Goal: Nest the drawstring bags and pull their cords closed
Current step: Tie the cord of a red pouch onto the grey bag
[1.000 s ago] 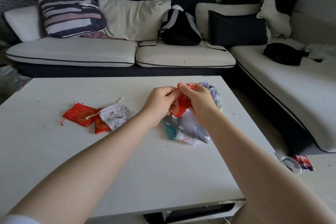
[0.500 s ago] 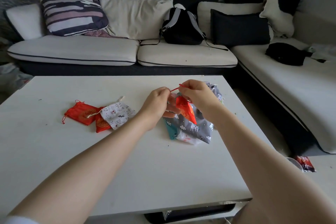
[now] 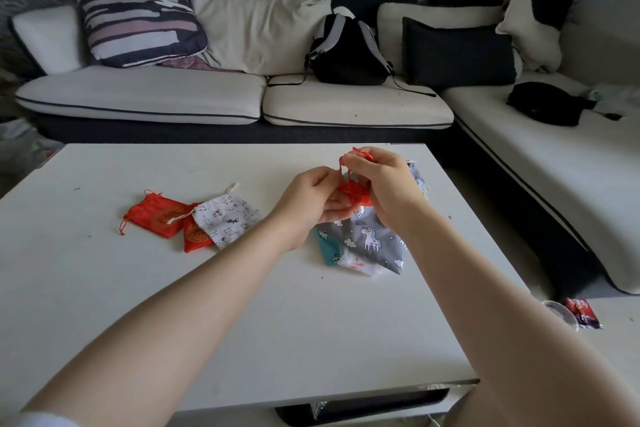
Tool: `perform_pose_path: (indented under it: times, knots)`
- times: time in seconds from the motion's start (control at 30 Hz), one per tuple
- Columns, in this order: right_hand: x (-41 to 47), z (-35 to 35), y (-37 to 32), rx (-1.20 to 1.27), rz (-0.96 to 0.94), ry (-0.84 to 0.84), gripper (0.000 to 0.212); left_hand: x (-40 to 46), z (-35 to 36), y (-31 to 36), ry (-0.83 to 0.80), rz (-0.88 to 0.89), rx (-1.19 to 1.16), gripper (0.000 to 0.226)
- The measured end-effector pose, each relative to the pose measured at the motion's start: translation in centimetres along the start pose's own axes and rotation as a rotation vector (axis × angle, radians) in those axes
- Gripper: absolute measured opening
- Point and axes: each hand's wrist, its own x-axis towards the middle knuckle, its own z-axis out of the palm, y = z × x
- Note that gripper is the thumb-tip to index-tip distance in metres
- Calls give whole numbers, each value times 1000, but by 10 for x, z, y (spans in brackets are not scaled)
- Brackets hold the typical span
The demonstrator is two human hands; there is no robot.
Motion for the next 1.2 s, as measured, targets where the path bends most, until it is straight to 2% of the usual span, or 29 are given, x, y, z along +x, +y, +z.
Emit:
perform_pose_path:
  times: [0.13,0.27,0.33,0.4,0.5,0.7,0.83,0.93,1.07,1.2]
  knots:
    - [0,4,3,6,-22,36,28,2,1,2,48,-13,-69,22]
    - [0,6,2,23,-51,112,18,1,1,5,26,-42,-124,14]
    - [-2,8,-1,90,-37,125,14,0,2,8,8,-55,-144,15]
    - [-3,9,0,126,-37,149,22,-1,4,12,-5,-73,-190,19]
    - [0,7,5,52,-64,164,25,-2,8,15,14,-110,-250,28]
    - [-1,11,3,80,-60,139,32,-2,15,13,147,-24,-32,43]
    - [0,11,3,128,-49,105,30,-4,13,11,165,79,17,31]
    - [0,9,1,131,-61,104,28,-5,11,12,214,136,92,30]
    - [-2,5,3,230,-54,70,30,-6,11,17,213,129,143,24]
    - [-4,4,3,252,-46,21,28,-6,13,18,253,101,48,19]
